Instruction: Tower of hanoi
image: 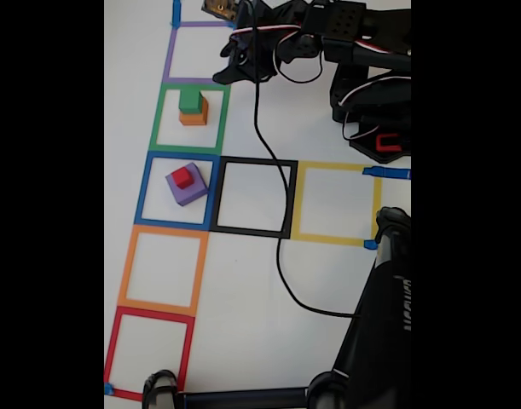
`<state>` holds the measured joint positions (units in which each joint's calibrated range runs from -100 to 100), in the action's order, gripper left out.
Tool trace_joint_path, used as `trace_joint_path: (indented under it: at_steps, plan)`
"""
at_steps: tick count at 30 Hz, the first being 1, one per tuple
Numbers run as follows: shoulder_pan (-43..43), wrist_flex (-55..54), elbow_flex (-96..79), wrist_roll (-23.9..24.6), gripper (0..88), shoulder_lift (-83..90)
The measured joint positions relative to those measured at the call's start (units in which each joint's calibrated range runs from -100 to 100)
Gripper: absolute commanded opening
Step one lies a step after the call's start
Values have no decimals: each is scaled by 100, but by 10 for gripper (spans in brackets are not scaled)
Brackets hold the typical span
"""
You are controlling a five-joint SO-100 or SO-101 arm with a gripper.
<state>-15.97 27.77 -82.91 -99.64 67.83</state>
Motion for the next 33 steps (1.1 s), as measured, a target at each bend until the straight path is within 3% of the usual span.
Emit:
trace_joint_path:
  at_steps: [16, 33]
  plan:
    - [386, -4619, -1054, -18, 271, -2440]
    - [117, -6989, -938, 0, 294, -4964]
